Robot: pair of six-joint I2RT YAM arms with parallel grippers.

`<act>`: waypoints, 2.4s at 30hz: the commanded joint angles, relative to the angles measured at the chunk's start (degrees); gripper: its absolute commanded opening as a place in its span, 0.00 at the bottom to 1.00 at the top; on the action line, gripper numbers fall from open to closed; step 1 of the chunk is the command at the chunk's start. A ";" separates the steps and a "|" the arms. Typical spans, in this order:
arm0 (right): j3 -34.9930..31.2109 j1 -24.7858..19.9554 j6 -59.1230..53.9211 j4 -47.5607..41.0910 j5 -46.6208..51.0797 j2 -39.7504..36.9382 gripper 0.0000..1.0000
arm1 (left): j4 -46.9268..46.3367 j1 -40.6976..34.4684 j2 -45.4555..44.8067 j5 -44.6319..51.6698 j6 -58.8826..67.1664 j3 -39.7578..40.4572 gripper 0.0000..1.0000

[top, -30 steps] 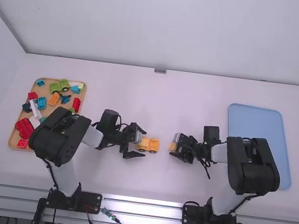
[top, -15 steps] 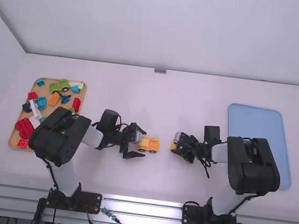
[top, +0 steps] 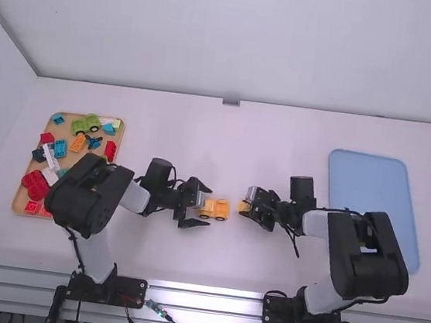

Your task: Assemble lego blocks to make yellow taxi

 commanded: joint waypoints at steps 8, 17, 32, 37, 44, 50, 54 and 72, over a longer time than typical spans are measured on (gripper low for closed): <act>5.77 5.55 -1.07 -6.82 -1.09 -0.87 0.22 | -2.43 -0.83 8.74 7.98 1.51 6.97 1.00; 6.97 8.72 1.22 -2.71 -0.59 2.89 0.21 | -2.25 -1.46 8.74 1.90 1.33 5.92 0.73; 11.67 11.93 0.07 -7.54 0.42 7.30 0.20 | -0.81 -1.55 8.74 -1.84 0.90 4.61 0.50; 11.69 14.03 0.87 -7.45 4.39 7.32 0.18 | -0.72 -1.55 8.74 -1.84 0.90 4.55 0.46; 11.67 14.67 2.67 -6.16 6.64 7.34 0.16 | -0.79 -1.53 8.74 -0.42 0.92 4.52 0.47; 11.78 14.78 4.20 -3.93 9.05 9.20 0.18 | -2.36 -1.53 8.74 -0.50 2.56 4.46 0.46; 11.98 14.64 4.13 -4.09 8.46 10.47 0.17 | -3.54 -1.53 8.74 -0.52 4.33 4.63 0.46; 12.09 14.64 3.21 -7.45 6.93 3.52 0.14 | -1.38 -1.55 8.74 -4.46 -0.44 4.48 0.44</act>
